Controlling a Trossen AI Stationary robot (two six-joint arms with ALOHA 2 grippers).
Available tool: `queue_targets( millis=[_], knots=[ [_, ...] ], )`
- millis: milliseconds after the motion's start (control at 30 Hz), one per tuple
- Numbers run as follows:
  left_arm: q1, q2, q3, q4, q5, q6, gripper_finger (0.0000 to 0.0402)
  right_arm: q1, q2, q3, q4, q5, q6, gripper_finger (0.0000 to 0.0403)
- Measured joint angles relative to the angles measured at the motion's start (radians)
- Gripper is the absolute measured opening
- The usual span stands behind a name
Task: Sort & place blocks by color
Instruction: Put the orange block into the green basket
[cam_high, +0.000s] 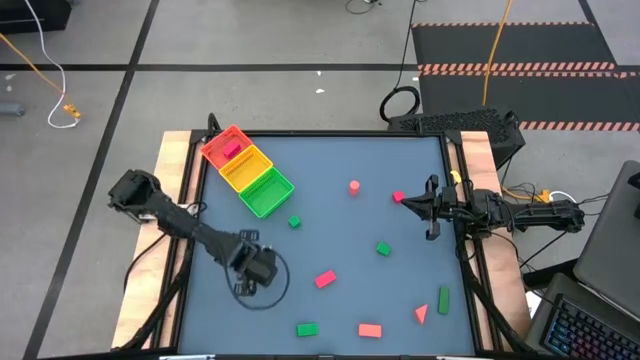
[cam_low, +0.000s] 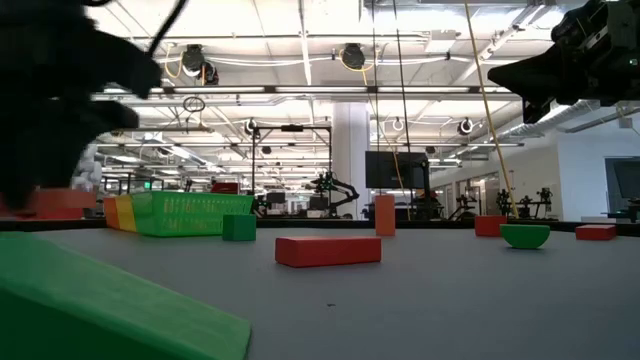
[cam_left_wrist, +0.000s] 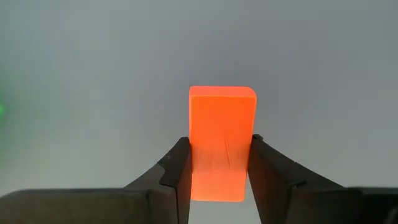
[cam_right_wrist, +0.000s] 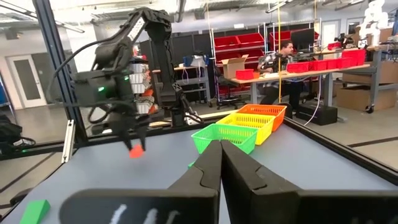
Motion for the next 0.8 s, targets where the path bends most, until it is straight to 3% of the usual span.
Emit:
queue_targets(
  millis=[400, 800],
  knots=[
    [0.36, -0.193, 0.001, -0.001, -0.096, -0.04, 0.0125, 0.0, 0.0, 0.0, 0.001, 0.0, -0.003, 0.0],
    [0.701, -0.211, 0.002, -0.016, -0.11, 0.049, 0.0131, 0.0, 0.0, 0.0, 0.0, 0.0, -0.004, 0.0]
  ],
)
